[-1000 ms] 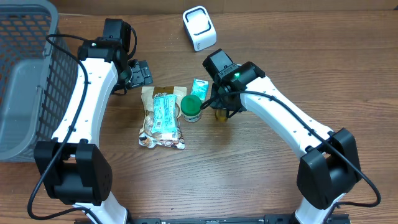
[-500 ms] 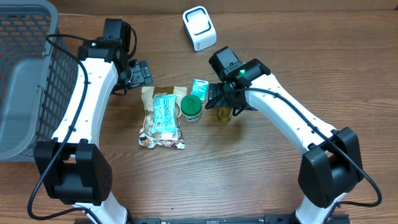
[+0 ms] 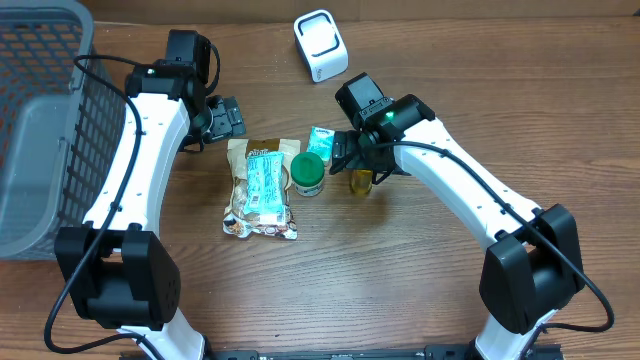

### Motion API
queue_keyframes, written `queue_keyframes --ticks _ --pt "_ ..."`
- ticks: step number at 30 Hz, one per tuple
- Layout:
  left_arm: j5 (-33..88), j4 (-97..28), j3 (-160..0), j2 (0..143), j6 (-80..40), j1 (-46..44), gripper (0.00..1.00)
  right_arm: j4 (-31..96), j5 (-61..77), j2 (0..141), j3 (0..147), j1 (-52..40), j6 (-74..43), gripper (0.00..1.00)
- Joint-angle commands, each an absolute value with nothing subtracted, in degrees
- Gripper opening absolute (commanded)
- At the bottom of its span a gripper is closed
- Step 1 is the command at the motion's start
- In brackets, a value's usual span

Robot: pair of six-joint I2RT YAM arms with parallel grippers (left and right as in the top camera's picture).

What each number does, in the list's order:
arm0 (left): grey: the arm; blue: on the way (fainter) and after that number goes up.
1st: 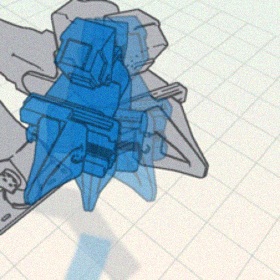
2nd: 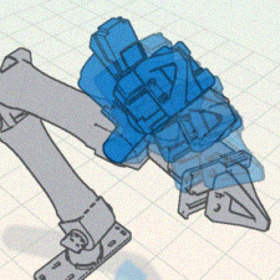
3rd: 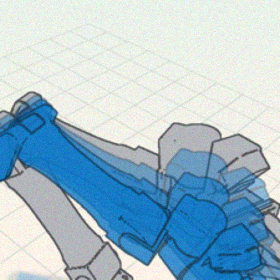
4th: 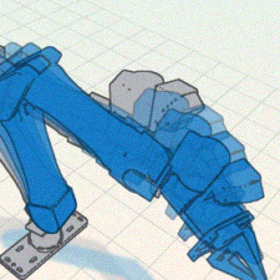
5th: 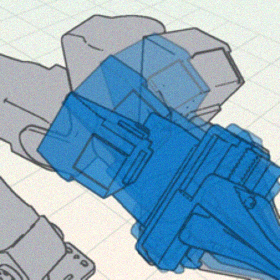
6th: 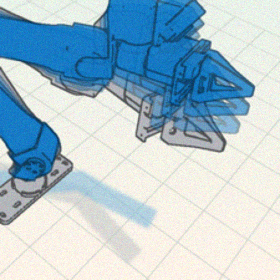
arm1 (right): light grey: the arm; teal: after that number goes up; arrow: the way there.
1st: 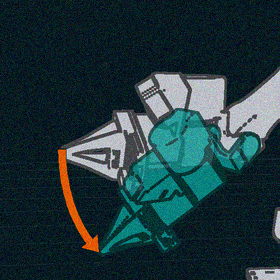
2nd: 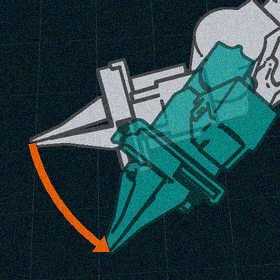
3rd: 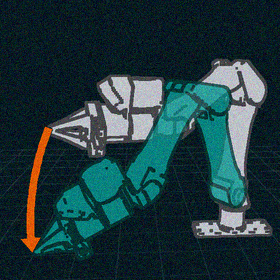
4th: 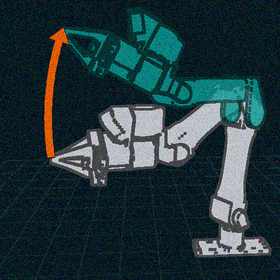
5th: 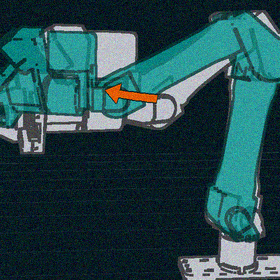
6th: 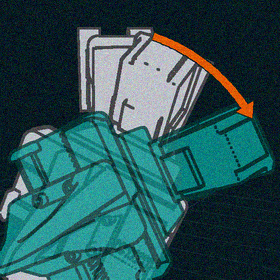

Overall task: Scan the item barcode
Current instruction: 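Lower the right gripper around the Vim bottle neck and close it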

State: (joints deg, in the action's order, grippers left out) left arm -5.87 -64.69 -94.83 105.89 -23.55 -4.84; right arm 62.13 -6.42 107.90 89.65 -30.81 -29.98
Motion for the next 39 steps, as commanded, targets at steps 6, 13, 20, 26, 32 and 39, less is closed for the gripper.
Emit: queue_keyframes --ticks 6,13,20,26,32,39 --pt "-6.4 -64.5 -95.6 105.1 -22.7 -4.9 1.00 61.5 -4.9 107.8 90.0 -29.5 -30.0 1.00" --pt "-6.4 -64.5 -95.6 105.1 -22.7 -4.9 1.00 61.2 -4.7 107.8 90.0 -29.2 -30.2 0.99" --pt "-6.4 -64.5 -95.6 105.1 -22.7 -4.9 1.00 61.2 -3.7 107.8 90.0 -29.2 -30.2 0.94" --pt "-6.4 -64.5 -95.6 105.1 -22.7 -4.9 1.00 61.9 -3.8 107.8 90.0 -29.2 -33.0 0.80" --pt "-6.4 -64.5 -95.6 105.1 -22.7 -4.9 1.00 62.3 -3.7 107.8 90.0 -29.2 -33.0 0.64" --pt "-6.4 -64.5 -95.6 105.1 -22.7 -4.9 1.00 62.9 -3.7 107.8 90.0 -29.2 -33.0 0.56"
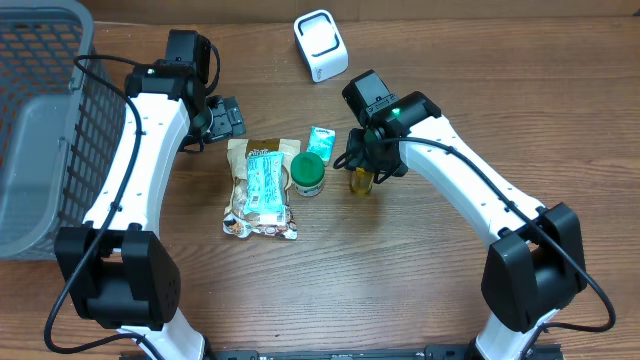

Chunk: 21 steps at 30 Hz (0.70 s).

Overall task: Scan the item barcode
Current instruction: 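Lower the right gripper around the Vim bottle neck and close it, then lift the Vim bottle and carry it toward the scanner with the right gripper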

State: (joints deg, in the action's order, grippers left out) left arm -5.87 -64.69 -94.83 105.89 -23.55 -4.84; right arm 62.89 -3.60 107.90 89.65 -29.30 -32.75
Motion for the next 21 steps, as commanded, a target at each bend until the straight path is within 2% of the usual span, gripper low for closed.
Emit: queue_keyframes --ticks 1,5,13,21 --pt "-6.4 -64.5 -95.6 105.1 -22.7 -4.9 1.00 62.9 -3.7 107.8 90.0 -29.2 -33.0 0.53" --pt "-6.4 -64.5 -95.6 105.1 -22.7 -4.9 1.00 62.7 -3.6 107.8 90.0 -29.2 -33.0 0.42" --pt "-6.4 -64.5 -95.6 105.1 -22.7 -4.9 1.00 68.1 -0.1 106.9 94.9 -25.0 -32.1 0.35" --pt "-6.4 -64.5 -95.6 105.1 -22.7 -4.9 1.00 75.4 28.1 101.4 99.7 -15.9 -15.4 0.37"
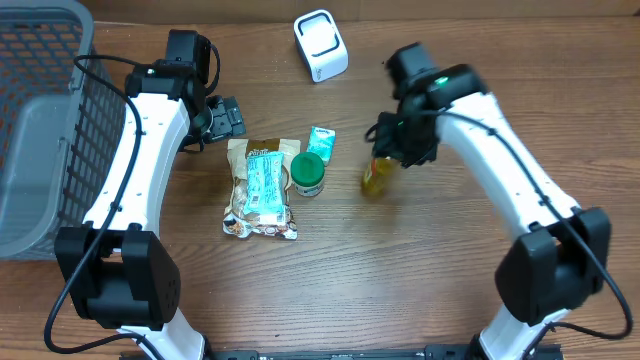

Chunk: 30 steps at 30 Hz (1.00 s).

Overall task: Scan the item barcode
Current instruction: 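Lift the Vim bottle and carry it toward the scanner with the right gripper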

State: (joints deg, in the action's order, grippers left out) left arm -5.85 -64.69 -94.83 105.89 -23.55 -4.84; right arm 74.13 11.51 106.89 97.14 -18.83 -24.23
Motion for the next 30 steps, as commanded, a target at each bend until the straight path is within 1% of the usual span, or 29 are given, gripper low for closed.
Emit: queue_keyframes --ticks 1,4,7,9,12,17,30 --pt "-6.4 -64.5 -95.6 105.1 -22.7 -4.9 1.00 76.2 32.7 100.4 99.7 -14.4 -13.0 0.37" --pt "-6.4 -64.5 -95.6 105.1 -22.7 -4.9 1.00 79.4 45.4 98.1 99.7 -10.3 -4.4 0.35" --pt "-6.4 -64.5 -95.6 105.1 -22.7 -4.9 1.00 84.2 57.1 96.8 99.7 -7.1 6.7 0.31" --pt "-6.4 -64.5 -95.6 105.1 -22.7 -4.9 1.00 88.6 61.7 96.6 99.7 -5.9 14.1 0.30" --pt "-6.4 -64.5 -95.6 105.1 -22.7 -4.9 1.00 93.4 63.1 96.6 99.7 -5.5 20.5 0.30" --pt "-6.4 -64.5 -95.6 105.1 -22.7 -4.9 1.00 95.9 63.8 96.6 99.7 -5.6 21.5 0.30" --pt "-6.4 -64.5 -95.6 105.1 -22.7 -4.9 1.00 95.9 66.7 96.6 99.7 -5.6 21.5 0.30"
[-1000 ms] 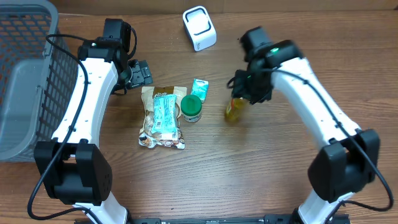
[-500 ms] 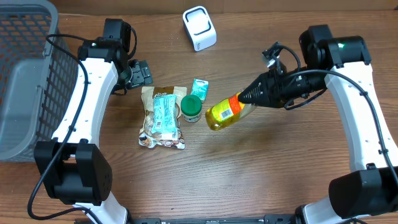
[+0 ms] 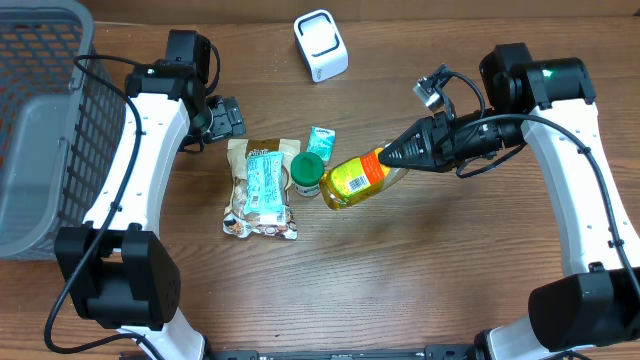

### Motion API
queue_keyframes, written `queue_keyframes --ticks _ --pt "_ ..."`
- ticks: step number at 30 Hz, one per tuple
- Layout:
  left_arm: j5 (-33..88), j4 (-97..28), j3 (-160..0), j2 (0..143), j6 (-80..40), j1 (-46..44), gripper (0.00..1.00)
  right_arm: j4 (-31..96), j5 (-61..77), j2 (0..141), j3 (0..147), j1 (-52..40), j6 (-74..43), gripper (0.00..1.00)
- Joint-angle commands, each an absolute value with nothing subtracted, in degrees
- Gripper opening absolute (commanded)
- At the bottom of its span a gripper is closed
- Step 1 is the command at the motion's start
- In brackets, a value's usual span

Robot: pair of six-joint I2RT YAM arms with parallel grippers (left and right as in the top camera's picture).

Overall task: Scan the item barcode
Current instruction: 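Lift the Vim bottle and carry it toward the scanner with the right gripper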

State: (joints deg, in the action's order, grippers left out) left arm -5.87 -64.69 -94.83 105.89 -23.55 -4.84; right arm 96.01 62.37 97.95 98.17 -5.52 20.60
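Observation:
A yellow bottle [image 3: 352, 180] with a yellow and red label lies tipped on its side in the air, above the table's middle. My right gripper [image 3: 398, 157] is shut on its cap end and reaches in from the right. The bottle's base points left, toward the green-lidded jar. The white barcode scanner [image 3: 320, 45] stands at the back of the table, well apart from the bottle. My left gripper [image 3: 228, 117] hovers open at the back left with nothing between its fingers.
A snack bag with a blue-white packet on it [image 3: 262, 185], a green-lidded jar [image 3: 307, 172] and a small teal packet [image 3: 320, 140] lie mid-table. A grey wire basket [image 3: 45, 130] fills the left edge.
The bottle was near upright, low over the table to the right of the jar. Now it is higher and tipped sideways, and the right arm's body has moved to the right. The left arm is unchanged.
The right gripper was first over the bottle standing beside the green jar, then down around it. After that it held the bottle a little to the right, leaning. Now the bottle is raised and horizontal in the gripper.

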Motion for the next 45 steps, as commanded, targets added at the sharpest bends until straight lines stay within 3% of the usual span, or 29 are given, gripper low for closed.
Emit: queue_keyframes --ticks 1,10,21,29,34,39,45 --pt "-6.4 -64.5 -95.6 105.1 -22.7 -4.9 0.99 95.9 67.3 96.6 99.7 -5.6 21.5 0.30" --pt "-6.4 -64.5 -95.6 105.1 -22.7 -4.9 1.00 95.9 67.8 96.6 99.7 -5.6 21.4 0.30" --pt "-6.4 -64.5 -95.6 105.1 -22.7 -4.9 1.00 94.7 59.0 96.7 98.5 -5.9 17.2 0.30" --pt "-6.4 -64.5 -95.6 105.1 -22.7 -4.9 0.99 84.4 36.9 96.8 94.2 -9.0 -0.8 0.29" --pt "-6.4 -64.5 -95.6 105.1 -22.7 -4.9 1.00 77.1 12.0 97.1 91.9 -12.2 -11.0 0.29" --pt "-6.4 -64.5 -95.6 105.1 -22.7 -4.9 1.00 71.8 -4.1 97.5 93.3 -17.0 -11.5 0.31" --pt "-6.4 -64.5 -95.6 105.1 -22.7 -4.9 0.99 72.3 -8.1 97.5 105.3 -20.1 -8.7 0.29"
